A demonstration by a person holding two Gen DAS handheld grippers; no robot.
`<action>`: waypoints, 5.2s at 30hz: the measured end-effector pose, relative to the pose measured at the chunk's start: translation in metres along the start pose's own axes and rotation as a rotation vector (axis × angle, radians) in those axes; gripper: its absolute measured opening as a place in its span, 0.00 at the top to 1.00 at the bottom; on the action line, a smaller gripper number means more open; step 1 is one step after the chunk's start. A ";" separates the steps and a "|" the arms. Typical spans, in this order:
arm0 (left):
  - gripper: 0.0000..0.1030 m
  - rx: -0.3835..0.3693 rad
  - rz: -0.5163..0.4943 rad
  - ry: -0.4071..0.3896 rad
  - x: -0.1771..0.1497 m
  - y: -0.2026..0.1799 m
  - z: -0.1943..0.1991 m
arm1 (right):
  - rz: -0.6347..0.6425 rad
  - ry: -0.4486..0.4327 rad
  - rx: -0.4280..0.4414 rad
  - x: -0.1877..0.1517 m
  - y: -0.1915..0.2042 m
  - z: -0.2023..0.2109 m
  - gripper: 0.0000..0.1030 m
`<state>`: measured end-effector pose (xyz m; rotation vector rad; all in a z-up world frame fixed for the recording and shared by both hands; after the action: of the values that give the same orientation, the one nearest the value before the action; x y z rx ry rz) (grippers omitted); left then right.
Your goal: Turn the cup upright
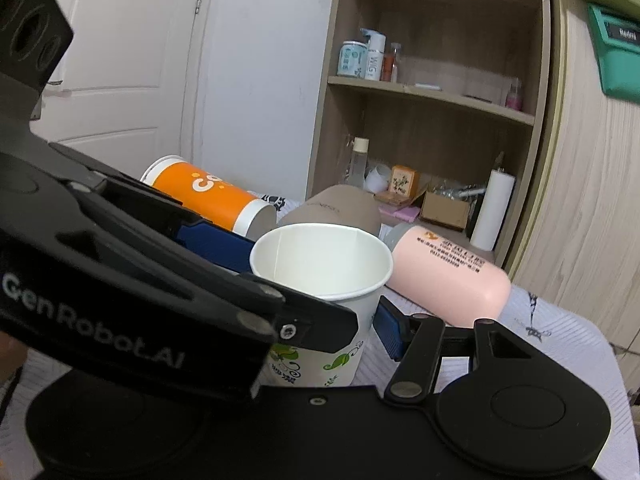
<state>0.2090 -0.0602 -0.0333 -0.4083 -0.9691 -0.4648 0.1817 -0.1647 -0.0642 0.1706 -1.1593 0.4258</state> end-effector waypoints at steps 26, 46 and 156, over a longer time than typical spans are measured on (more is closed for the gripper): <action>0.36 0.060 0.086 -0.011 -0.015 0.001 0.033 | -0.144 0.065 -0.056 -0.021 -0.009 0.037 0.25; 0.33 0.256 0.135 -0.052 -0.032 -0.029 0.147 | -0.271 -0.031 -0.203 -0.010 0.013 0.157 0.24; 0.00 0.515 0.214 0.101 -0.077 -0.006 0.171 | -0.284 0.024 -0.394 -0.013 0.049 0.192 0.01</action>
<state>0.0512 0.0397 -0.0121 -0.0194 -0.8968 -0.0320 -0.0061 -0.1896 -0.0040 -0.0148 -1.1526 -0.0546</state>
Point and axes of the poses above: each gripper's, at about its wrist camera, not at the fingertips, and z roughly against the way its jaws point, y to its left, x to its top, the point moved 2 cm from there along -z, roughly the way its jaws point, and after that the axes turned 1 degree about x, right-handed, at the moved point
